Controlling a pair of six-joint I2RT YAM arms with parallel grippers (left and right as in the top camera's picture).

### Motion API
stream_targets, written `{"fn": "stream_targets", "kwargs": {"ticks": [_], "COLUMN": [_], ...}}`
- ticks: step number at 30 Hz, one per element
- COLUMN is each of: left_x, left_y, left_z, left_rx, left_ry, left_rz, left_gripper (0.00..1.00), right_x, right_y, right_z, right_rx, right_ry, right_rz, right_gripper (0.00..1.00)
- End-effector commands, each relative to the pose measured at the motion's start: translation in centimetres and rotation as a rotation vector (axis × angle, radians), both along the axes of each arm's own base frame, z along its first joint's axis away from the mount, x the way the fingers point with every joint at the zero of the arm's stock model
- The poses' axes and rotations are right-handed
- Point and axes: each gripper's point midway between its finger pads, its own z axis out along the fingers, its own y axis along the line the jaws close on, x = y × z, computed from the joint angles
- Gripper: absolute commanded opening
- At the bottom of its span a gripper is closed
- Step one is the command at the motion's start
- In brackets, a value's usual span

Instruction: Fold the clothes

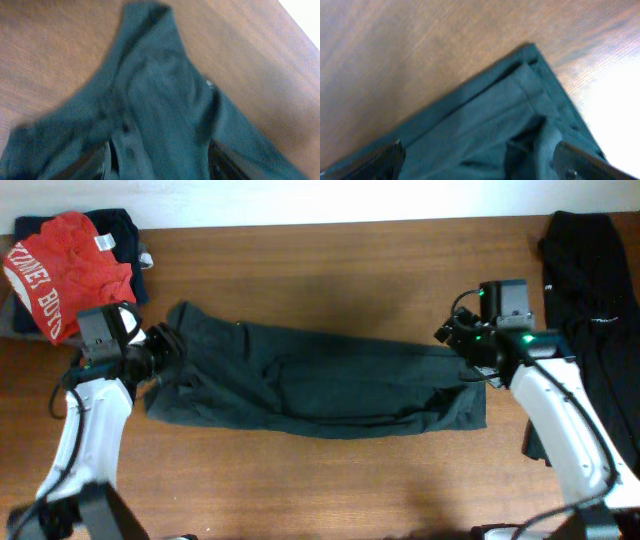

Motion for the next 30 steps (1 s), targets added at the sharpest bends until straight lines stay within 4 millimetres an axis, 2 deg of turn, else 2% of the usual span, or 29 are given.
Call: {"fn": "stream_targets", "kwargs": {"ticks": [1,2,5,9,16,19,22,27,30], "left_x": [-1.0,-2.8,-4.7,-5.6,-7.3,-7.7,-7.9,-7.6,-6.8], "left_y": [-1.4,-2.6,-3.9,-4.3,-4.1,-4.5,-4.6,-4.5,-4.4], "left_z": [3.0,1.7,-0.1,-2.0,-7.2,-8.6,-9.5,-9.6,-9.6], "left_rx": [0.029,0.009,-0.011,-0.02,-0.064,-0.089,-0.1,-0.094,-0.089], "left_ry": [-0.004,0.09,0.203,0.29,0.509,0.56,0.59,0.58,0.545], "left_rz": [-0.054,-0.075,-0.107,-0.118,-0.06,-0.065,-0.066,-0.065,-0.065], "left_gripper": [0.63,0.64,0.67,0.67,0.67,0.66,0.66,0.65,0.54], "right_x": [0.0,-0.5,-1.5,-2.7,-4.5,-4.6,-4.6,-4.6,-4.5], "right_y": [-0.5,-0.4,-0.4,-0.3,0.0,0.0,0.0,0.0,0.0], "right_z": [4.5,4.3,3.5,3.0,2.2,2.1,2.1,2.1,2.2], "right_rx": [-0.005,0.001,0.004,0.008,0.022,0.021,0.021,0.021,0.021], "right_ry": [-0.085,-0.063,-0.007,0.043,0.126,0.13,0.129,0.129,0.125], "right_rz": [-0.005,-0.001,0.0,0.003,0.007,0.008,0.007,0.007,0.007], "right_gripper": [0.99,0.99,0.99,0.99,0.99,0.99,0.99,0.99,0.99]}}
